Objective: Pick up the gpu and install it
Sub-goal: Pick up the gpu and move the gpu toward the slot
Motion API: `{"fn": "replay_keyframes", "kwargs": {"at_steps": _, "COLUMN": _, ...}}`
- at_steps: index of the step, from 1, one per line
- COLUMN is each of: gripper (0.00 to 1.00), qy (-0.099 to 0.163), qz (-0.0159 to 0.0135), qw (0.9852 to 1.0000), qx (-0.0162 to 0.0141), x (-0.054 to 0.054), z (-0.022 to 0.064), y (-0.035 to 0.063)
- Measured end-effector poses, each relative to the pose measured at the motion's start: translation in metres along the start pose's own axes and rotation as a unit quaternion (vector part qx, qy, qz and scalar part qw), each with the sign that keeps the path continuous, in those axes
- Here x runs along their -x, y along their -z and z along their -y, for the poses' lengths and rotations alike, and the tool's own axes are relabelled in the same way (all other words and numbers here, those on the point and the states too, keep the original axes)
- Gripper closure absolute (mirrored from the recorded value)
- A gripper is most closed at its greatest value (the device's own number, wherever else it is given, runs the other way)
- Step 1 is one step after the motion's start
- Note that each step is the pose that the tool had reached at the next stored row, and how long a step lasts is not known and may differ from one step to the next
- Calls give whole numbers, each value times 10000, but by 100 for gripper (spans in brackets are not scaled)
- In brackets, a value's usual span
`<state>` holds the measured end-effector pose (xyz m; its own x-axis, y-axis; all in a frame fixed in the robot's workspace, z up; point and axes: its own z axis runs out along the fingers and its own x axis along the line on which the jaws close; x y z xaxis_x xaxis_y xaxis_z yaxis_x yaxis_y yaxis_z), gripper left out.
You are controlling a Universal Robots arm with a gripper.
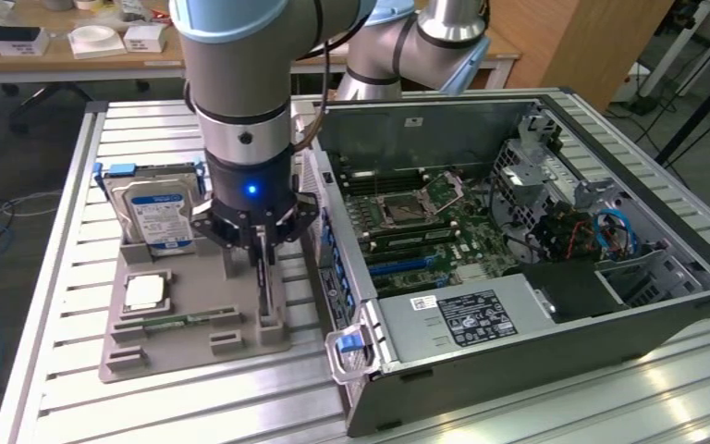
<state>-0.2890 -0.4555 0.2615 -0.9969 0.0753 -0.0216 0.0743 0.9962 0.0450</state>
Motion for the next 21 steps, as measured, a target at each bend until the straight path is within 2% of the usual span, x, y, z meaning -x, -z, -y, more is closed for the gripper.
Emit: {"fn": "replay_keyframes", "kwargs": {"at_steps": 21, "gripper": 74, "qy": 0, "qz": 0, "qw": 10000, "qx": 0, "x": 5, "z": -10, "y": 228}}
